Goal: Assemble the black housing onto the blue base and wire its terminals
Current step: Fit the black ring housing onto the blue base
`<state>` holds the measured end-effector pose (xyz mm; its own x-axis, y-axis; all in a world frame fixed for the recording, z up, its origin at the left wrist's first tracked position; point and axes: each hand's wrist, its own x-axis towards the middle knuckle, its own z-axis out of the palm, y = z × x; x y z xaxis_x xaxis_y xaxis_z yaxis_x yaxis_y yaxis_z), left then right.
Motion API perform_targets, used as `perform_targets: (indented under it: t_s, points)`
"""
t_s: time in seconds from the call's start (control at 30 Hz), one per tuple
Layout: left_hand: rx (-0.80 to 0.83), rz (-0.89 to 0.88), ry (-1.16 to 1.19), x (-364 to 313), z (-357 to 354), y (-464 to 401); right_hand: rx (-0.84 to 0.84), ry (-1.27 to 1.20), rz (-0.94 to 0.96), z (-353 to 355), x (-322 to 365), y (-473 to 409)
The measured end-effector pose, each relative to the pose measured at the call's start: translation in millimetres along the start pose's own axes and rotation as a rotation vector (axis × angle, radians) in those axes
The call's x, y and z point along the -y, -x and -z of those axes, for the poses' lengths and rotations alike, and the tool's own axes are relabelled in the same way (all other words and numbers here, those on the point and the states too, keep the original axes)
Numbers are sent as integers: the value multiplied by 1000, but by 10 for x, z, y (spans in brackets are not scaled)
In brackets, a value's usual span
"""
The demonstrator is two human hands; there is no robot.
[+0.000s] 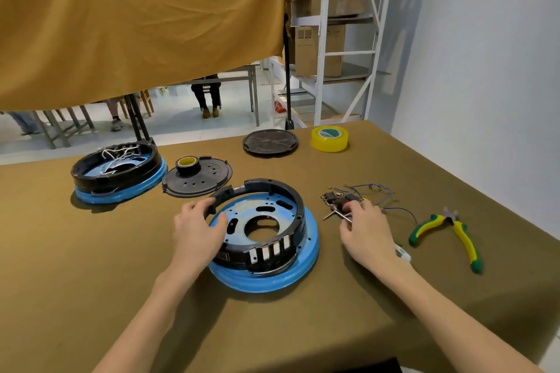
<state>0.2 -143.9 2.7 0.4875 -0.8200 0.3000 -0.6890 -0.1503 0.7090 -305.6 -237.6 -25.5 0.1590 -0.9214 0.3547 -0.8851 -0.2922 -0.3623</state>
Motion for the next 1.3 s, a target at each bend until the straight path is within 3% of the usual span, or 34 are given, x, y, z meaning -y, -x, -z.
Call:
perform_targets:
  t_s: [0.07, 0.2, 0.27, 0.33, 0.4, 0.47, 0.6, 0.7, 0.8, 1.0, 1.2, 1.3]
  points:
    - [94, 150, 194, 19, -51, -43, 60, 210, -12, 76, -64, 60]
    - [51, 238, 371, 15, -127, 3, 65, 326, 55, 133, 16, 186]
    - [33, 282, 377, 20, -130, 38, 21, 2, 75, 163, 153, 200]
    - [47, 303, 395, 14, -110, 64, 142, -421, -45, 185, 358, 170]
    - [85, 318, 391, -15, -78, 81, 362, -523, -163, 171, 556, 115]
    - [127, 333, 368, -33, -48, 95, 441, -498, -193, 75, 671, 71]
    - [196, 273, 395, 26, -35, 158, 424, -539, -224, 0, 705, -62]
    - [147, 253, 416, 122, -18, 194, 408, -410, -188, 107, 671, -176]
    - [128, 289, 235, 258, 2, 191, 360, -300, -143, 183, 604, -268]
    - [256, 272, 74, 249, 17, 86, 255, -523, -316, 351, 455, -363]
    - [178, 393, 265, 204, -28, 28, 290, -224, -214, 422, 419, -339]
    - [171, 345, 359, 194, -8, 41, 300, -185, -196, 393, 511, -320]
